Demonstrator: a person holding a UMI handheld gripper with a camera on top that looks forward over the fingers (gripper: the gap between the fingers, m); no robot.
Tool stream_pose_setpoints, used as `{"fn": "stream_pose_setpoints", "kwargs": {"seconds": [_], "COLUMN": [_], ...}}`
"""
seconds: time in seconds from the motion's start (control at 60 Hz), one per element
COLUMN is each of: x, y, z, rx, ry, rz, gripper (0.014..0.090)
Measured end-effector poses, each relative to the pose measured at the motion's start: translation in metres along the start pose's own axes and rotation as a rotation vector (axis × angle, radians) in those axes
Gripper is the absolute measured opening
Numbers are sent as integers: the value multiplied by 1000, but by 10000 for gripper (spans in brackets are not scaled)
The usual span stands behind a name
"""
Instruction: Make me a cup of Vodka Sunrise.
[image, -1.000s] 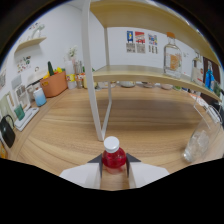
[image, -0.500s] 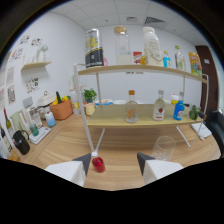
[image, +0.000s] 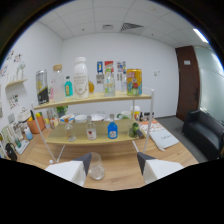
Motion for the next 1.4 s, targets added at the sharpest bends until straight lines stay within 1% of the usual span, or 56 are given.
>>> {"fn": "stream_pose_setpoints", "kwargs": {"seconds": [0.117,0.25,0.333,0.4,0.5,0.567,0.633,0.683,0.717,0.8,0.983,1.133,1.2,1.317,1.4], "x": [29,51,62,69,71,69,65,63,69,69,68,65,58,47,37], "y": [-83,-163,-195,-210,-217,-214,-214,-217,-218,-219,-221,-237,-232,-194,-146], "z": [16,50,77,98,126,139,147,147,150,149,141,100,81,59,57], "rx": [108,214,247,257,238,213,212,219,227,232,212,283,293,255,183], "ry": [-5,-29,-33,-36,-61,-83,-100,-108,-92,-85,-114,-119,-135,-142,-141], "rz": [3,3,5,-2,-15,-14,-19,-33,-43,-47,-37,-39,-26,-9,20], "gripper": [860,860,856,854,835,796,716,596,538,533,516,512,511,510,511]}}
